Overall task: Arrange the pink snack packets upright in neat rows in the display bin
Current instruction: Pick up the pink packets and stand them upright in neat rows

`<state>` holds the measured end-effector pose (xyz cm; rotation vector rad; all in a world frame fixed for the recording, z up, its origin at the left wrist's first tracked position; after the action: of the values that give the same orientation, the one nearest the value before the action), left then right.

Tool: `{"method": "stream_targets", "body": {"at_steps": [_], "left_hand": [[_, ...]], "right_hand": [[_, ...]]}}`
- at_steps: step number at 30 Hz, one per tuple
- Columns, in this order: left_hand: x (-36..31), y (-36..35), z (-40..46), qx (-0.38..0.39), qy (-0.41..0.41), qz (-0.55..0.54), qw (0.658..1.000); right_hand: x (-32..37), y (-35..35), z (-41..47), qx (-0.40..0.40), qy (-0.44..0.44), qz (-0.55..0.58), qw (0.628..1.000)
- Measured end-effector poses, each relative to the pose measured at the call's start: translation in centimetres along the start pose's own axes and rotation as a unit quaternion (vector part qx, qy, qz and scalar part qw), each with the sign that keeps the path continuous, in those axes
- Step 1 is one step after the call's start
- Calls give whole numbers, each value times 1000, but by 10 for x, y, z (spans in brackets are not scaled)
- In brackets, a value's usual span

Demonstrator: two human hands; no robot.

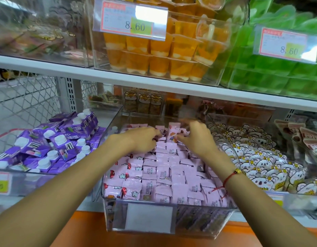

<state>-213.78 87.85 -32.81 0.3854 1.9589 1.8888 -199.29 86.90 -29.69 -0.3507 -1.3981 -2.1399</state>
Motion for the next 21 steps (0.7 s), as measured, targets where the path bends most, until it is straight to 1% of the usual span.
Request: {"method": "stream_targets", "body": {"at_steps": [3, 5, 8, 12, 14, 16, 18, 19, 21], "left_hand": [[3, -2, -1, 1, 5, 25, 1000], [3, -2, -1, 0, 1, 32, 1000], [3, 1, -3, 5, 1, 29, 1000], [-2, 4, -3, 3, 3, 36, 999], [-7, 6, -1, -18, 1, 40, 999], [-15, 7, 1, -42, -10, 37, 998], [-24, 3, 2, -35, -34, 27, 998], [-28, -1, 3, -19, -46, 23, 998], [-32, -8, 5, 12, -63, 25, 998]], "right_hand": [[6, -11, -2, 24, 45, -27, 998], [8, -24, -4, 79, 58, -36, 994], [1, -41, -10, 176, 36, -51, 982], [-4, -47, -11, 232, 17, -63, 971], [-5, -40, -7, 215, -6, -18, 976], [-7, -21, 0, 135, -31, 53, 989], [-13, 4, 7, 43, -48, 94, 993], [-16, 12, 9, 21, -57, 105, 993], [-19, 17, 10, 29, -69, 94, 993]]}}
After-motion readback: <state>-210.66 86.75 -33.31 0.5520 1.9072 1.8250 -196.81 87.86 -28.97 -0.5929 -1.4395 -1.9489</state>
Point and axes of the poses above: each hand's wrist, its own z-axis towards the middle knuckle, its own y-axis out of the back of the hand, x = y × z, the point moved 7 cm from there along z, towards the middle knuckle, and after that the axes turned 10 degrees about z, right-handed, at the moved point
